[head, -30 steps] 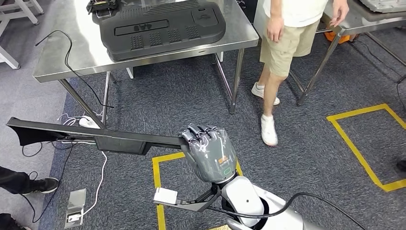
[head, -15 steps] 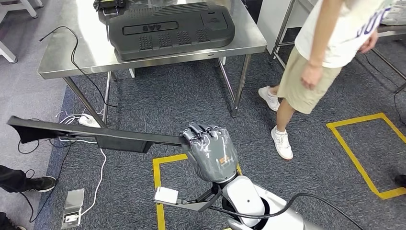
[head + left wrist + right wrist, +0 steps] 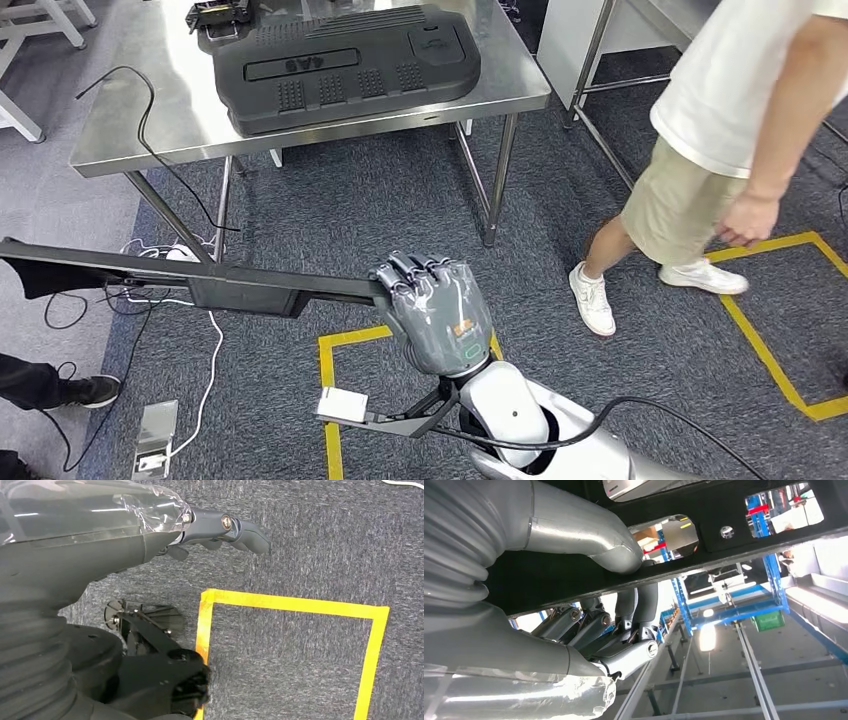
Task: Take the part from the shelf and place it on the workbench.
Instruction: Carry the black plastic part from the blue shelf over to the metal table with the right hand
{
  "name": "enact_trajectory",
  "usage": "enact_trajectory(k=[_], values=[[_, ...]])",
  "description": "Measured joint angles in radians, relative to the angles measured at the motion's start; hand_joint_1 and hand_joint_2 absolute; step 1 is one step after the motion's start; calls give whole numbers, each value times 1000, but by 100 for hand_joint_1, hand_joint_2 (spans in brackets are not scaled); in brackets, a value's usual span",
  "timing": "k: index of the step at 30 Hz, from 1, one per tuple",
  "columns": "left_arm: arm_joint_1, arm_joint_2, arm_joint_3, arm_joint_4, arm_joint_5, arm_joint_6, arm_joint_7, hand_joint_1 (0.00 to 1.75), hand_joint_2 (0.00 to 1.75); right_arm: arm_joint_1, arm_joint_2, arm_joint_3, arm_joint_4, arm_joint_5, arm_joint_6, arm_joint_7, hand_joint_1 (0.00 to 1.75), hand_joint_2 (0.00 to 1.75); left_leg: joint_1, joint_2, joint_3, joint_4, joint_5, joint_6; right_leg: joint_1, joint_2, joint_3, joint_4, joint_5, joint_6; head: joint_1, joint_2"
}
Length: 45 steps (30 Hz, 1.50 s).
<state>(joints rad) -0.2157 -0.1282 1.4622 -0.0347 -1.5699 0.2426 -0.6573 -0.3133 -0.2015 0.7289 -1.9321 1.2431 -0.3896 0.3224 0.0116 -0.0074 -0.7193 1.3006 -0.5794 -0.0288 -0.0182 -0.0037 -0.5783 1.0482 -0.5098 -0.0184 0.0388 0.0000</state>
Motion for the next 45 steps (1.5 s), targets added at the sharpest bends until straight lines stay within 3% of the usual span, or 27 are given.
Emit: enact_trajectory(k=[2, 4, 8, 10, 13, 14, 15, 16, 18, 19, 20, 24, 26, 28, 29, 30, 31, 33, 34, 35, 38, 40, 41, 43, 44, 45], values=[[1, 0, 0, 0, 0, 0, 0, 0, 175, -3, 1, 1, 3, -3, 2, -1, 175, 175, 1, 0, 48, -121, 76, 5, -1, 1, 11, 0, -8, 5, 0, 0], [1, 0, 0, 0, 0, 0, 0, 0, 175, -10, 2, 2, 6, -7, 4, -3, 175, 175, -4, 0, 92, -227, 114, 13, 1, 2, 17, 1, -16, 14, -1, 0], [3, 0, 0, 0, 0, -1, 0, 0, 175, -20, 5, 6, 11, -14, 8, -11, 175, 175, -9, -2, 106, -259, 107, 32, 2, 3, 24, -8, -21, 35, 0, 0], [3, 0, 0, 0, 0, -1, 0, 0, 175, -23, 6, 9, 12, -15, 11, -15, 175, 175, -4, 0, 117, -272, 109, 42, 3, 3, 13, 26, -44, 44, 4, 0], [1, 0, 0, 0, 0, -1, 0, 0, 175, -30, 6, 16, 15, -16, 18, -18, 175, 175, -6, 2, 124, -276, 106, 54, 4, 3, -82, 203, -115, 47, 15, 0], [2, 0, 0, 0, 0, -1, 0, 0, 175, -31, 7, 18, 17, -18, 21, -19, 175, 175, -8, 2, 126, -276, 104, 56, 4, 3, -109, 245, -120, 46, 16, 0], [2, 0, 0, 0, 0, -1, 0, 0, 175, -32, 7, 21, 20, -23, 26, -20, 175, 175, -9, 1, 128, -275, 101, 57, 4, 3, -118, 247, -101, 44, 17, 0], [3, 0, 0, 0, 0, -2, 0, 0, 175, -34, 7, 23, 22, -30, 32, -22, 175, 175, -9, 0, 132, -273, 98, 57, 4, 3, -108, 211, -65, 41, 19, 0], [3, 0, 0, 0, 0, -3, 0, 0, 175, -40, 7, 29, 25, -48, 40, -27, 175, 175, -11, -3, 138, -268, 89, 53, 7, 3, -61, 85, 8, 32, 22, 0], [2, 0, 0, 0, 0, -5, 0, 0, 175, -44, 7, 32, 26, -59, 41, -31, 175, 175, -12, -3, 139, -266, 85, 49, 8, 3, -43, 39, 24, 29, 23, 0], [3, 0, 0, 0, 0, -6, 0, 0, 175, -47, 8, 35, 27, -74, 41, -35, 175, 175, -13, -3, 139, -265, 83, 45, 10, 4, -33, 12, 27, 26, 23, 0], [2, 1, 0, 0, 0, -12, 0, 0, 175, -49, 8, 42, 28, -136, 40, -54, 175, 175, -12, -2, 139, -252, 69, 22, 8, 6, -21, -10, 24, 11, 18, 0], [2, 1, 0, 0, 0, -12, 0, 0, 175, -50, 10, 45, 28, -153, 41, -59, 175, 175, -8, -1, 106, -172, 25, 10, 4, 3, -13, -17, 24, 3, 11, 0], [4, 1, 0, 0, 0, -12, 0, 0, 175, -50, 11, 48, 28, -163, 42, -61, 175, 175, -4, 0, 41, -45, -27, 0, 4, 0, -8, -17, 20, -3, 6, 0], [6, 1, 0, 0, 0, -12, 0, 0, 175, -50, 11, 50, 29, -165, 43, -61, 175, 175, -2, 0, 16, -2, -35, -3, 4, 0, -6, -17, 18, -4, 5, 0], [7, 1, 0, 0, 0, -12, 0, 0, 175, -50, 11, 51, 30, -166, 43, -61, 175, 175, 0, 0, 8, 5, -24, -4, 4, 0, -3, -16, 15, -3, 4, 0], [8, 1, 0, 0, 0, -12, 0, 0, 175, -50, 11, 52, 31, -168, 44, -62, 175, 175, 1, 0, 20, -30, 7, -4, 3, 1, 2, -16, 12, -2, 4, 0], [8, 2, 0, 0, 0, -12, 0, 0, 175, -50, 11, 54, 33, -177, 46, -62, 175, 175, 1, 0, 76, -162, 82, 1, 4, 2, 12, -16, 4, 5, 2, 0], [8, 2, 0, 0, 0, -12, 0, 0, 175, -51, 11, 54, 33, -184, 46, -63, 175, 175, -1, -1, 100, -219, 103, 5, 5, 2, 15, -15, 0, 9, 2, 0], [8, 2, 0, 0, 0, -12, 0, 0, 175, -52, 11, 55, 33, -190, 46, -63, 175, 175, -3, -1, 113, -252, 110, 10, 6, 3, 16, -15, -2, 14, 1, 0], [10, 2, 0, 0, 0, -12, 0, 0, 175, -53, 11, 57, 33, -201, 41, -57, 175, 175, -6, -1, 117, -269, 104, 28, 6, 3, 19, -21, -5, 29, 2, 0], [11, 2, 0, 0, 0, -12, 0, 0, 175, -54, 11, 56, 33, -195, 36, -47, 175, 175, -2, 1, 126, -280, 107, 41, 5, 4, 13, 3, -26, 38, 4, 0], [10, 2, 0, 0, 0, -12, 0, 0, 175, -55, 11, 56, 33, -185, 31, -41, 175, 175, -1, 2, 129, -284, 107, 47, 4, 4, -6, 47, -50, 41, 7, 0], [10, 2, 0, 0, 0, -11, 0, 0, 175, -56, 11, 55, 34, -156, 20, -26, 175, 175, -4, 3, 132, -285, 104, 56, 4, 3, -75, 182, -106, 44, 15, 0], [11, 2, 0, 0, 0, -11, 0, 0, 175, -56, 11, 53, 35, -138, 15, -17, 175, 175, -5, 3, 134, -285, 101, 59, 4, 3, -110, 242, -123, 46, 17, 0], [12, 2, 0, 0, 0, -10, 0, 0, 175, -55, 10, 52, 36, -123, 12, -9, 175, 175, -7, 3, 136, -284, 99, 60, 4, 3, -128, 266, -118, 45, 19, 0]])
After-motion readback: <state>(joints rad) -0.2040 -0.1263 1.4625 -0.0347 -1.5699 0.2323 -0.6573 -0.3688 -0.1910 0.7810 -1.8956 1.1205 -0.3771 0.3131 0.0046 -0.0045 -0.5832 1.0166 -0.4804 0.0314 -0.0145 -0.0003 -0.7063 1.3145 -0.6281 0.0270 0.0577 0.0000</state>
